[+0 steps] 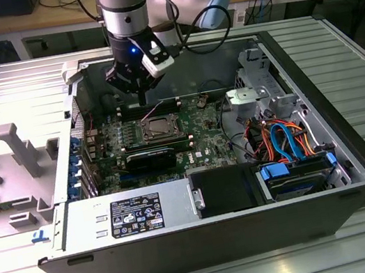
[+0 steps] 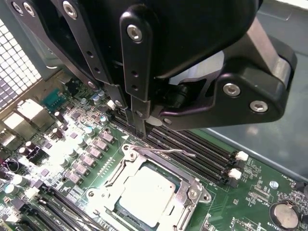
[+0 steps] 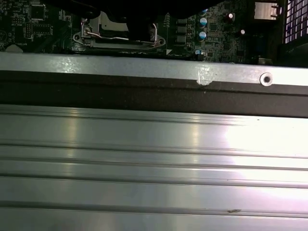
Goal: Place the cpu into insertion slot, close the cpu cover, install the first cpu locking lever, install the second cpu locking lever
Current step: 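Install the first cpu locking lever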
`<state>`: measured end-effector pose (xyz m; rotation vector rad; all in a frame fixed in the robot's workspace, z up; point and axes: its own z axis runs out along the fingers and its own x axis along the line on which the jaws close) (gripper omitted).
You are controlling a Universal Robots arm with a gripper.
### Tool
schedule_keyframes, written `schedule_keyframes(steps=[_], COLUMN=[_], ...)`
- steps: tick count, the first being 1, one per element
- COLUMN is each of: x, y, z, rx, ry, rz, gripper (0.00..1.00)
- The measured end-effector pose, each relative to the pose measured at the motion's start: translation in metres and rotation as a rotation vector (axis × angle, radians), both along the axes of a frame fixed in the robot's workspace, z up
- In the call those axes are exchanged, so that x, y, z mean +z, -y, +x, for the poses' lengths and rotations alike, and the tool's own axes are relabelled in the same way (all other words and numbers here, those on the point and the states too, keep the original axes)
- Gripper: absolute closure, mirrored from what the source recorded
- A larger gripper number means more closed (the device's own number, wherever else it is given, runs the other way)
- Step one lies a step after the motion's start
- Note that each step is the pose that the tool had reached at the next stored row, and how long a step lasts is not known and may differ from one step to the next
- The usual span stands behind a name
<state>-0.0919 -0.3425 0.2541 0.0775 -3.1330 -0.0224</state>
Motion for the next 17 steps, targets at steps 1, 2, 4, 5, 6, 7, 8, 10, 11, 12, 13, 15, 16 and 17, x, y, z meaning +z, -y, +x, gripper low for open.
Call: schedule_keyframes(steps=[1,2,4,5,6,7,8,10,11,12,13,15,16,17], x=[-0.001,-0.002,-0.005,-0.0055,-0.0059,-0.0065,-0.007,-0.0074,-0.0075,-0.0078,-0.008,-0.0083,-0.0085,-0.0086], y=[0.0,0.0,0.0,0.0,0.0,0.0,0.0,0.0,0.0,0.0,0.0,0.0,0.0,0.0], z=[0.0003,0.0005,0.0013,0.0015,0.0016,0.0017,0.0018,0.0019,0.0019,0.002,0.002,0.0022,0.0022,0.0022], rx=[0.001,0.004,0.016,0.018,0.02,0.021,0.022,0.024,0.024,0.025,0.026,0.027,0.027,0.028], ry=[-0.0001,0.0,0.0,0.0,0.0,0.0,0.0001,-0.0001,-0.0001,0.0,0.0,0.0,0.0,0.0], rz=[-0.0009,-0.0023,-0.0069,-0.0071,-0.0074,-0.0081,-0.0084,-0.0089,-0.0089,-0.0088,-0.0088,-0.0087,-0.0087,-0.0088], gripper=[0.89,0.89,0.89,0.89,0.89,0.89,0.89,0.89,0.89,0.89,0.89,0.89,0.89,0.89])
